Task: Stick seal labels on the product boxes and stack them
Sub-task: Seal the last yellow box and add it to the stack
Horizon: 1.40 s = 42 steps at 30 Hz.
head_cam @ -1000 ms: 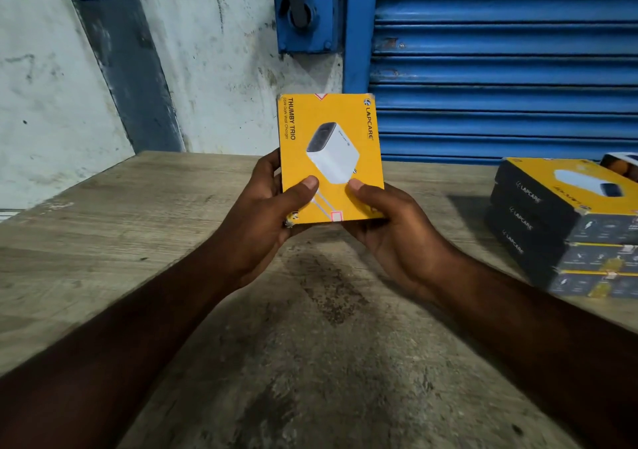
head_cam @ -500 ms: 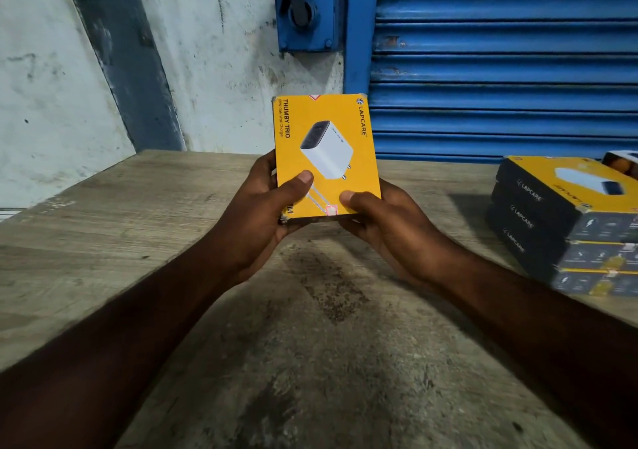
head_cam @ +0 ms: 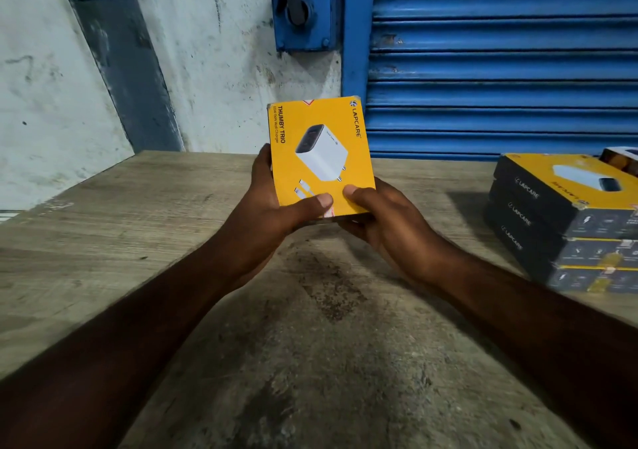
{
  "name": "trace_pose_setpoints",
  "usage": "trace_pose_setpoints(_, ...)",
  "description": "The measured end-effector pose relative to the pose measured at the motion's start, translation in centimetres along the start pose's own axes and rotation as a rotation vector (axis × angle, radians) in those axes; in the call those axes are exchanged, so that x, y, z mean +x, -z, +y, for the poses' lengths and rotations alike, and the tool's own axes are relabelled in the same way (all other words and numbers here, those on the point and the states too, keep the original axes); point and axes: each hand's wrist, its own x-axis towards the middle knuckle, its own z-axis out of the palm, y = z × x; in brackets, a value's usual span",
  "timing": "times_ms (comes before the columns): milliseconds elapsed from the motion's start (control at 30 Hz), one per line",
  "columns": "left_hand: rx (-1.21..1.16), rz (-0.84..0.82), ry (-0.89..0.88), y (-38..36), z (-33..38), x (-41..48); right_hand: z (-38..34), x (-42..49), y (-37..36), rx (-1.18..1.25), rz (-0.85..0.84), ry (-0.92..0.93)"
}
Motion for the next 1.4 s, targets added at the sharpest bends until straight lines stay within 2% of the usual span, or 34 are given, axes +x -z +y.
trace_pose_setpoints(200,0.139,0.022,-0.043,0.0,-0.1,-0.2,0.2,-0.1,-0.1,0.001,-0.027,-0.001)
trace_pose_setpoints(367,0.005,0.018,0.013,-0.2,-0.1,0.0,0.0,-0.5,-0.2,-0.058,-0.071,0.075)
trace_pose_setpoints(467,-0.127,0.049,0.048,-0.3,0.1,0.3,0.0,-0.9,-0.3,-0.208,-0.062,0.172)
trace_pose_setpoints(633,-0.214,0.077,0.081,-0.4,0.3,0.2,-0.1,-0.6,-0.2,-0.278,-0.005,0.157)
trace_pose_setpoints(733,-0.190,0.097,0.091,-0.4,0.5,0.3,0.3,-0.1,0.0,-0.259,-0.004,0.118)
trace_pose_setpoints(867,-0.055,0.065,0.049,-0.1,-0.1,0.1,0.6,0.2,0.3,-0.050,-0.015,0.020)
trace_pose_setpoints(1000,0.078,0.057,0.023,-0.1,-0.1,-0.1,0.6,0.1,0.2,-0.032,-0.019,0.011)
trace_pose_setpoints(1167,0.040,0.062,0.029,-0.2,-0.1,0.0,0.5,-0.2,0.1,-0.078,-0.038,0.036)
trace_pose_setpoints(1300,-0.029,0.072,0.038,-0.3,0.3,0.1,0.2,-0.7,-0.2,-0.277,-0.022,0.159)
trace_pose_setpoints(1400,-0.097,0.082,0.053,-0.5,0.5,0.0,0.1,-0.7,-0.3,-0.339,0.002,0.195)
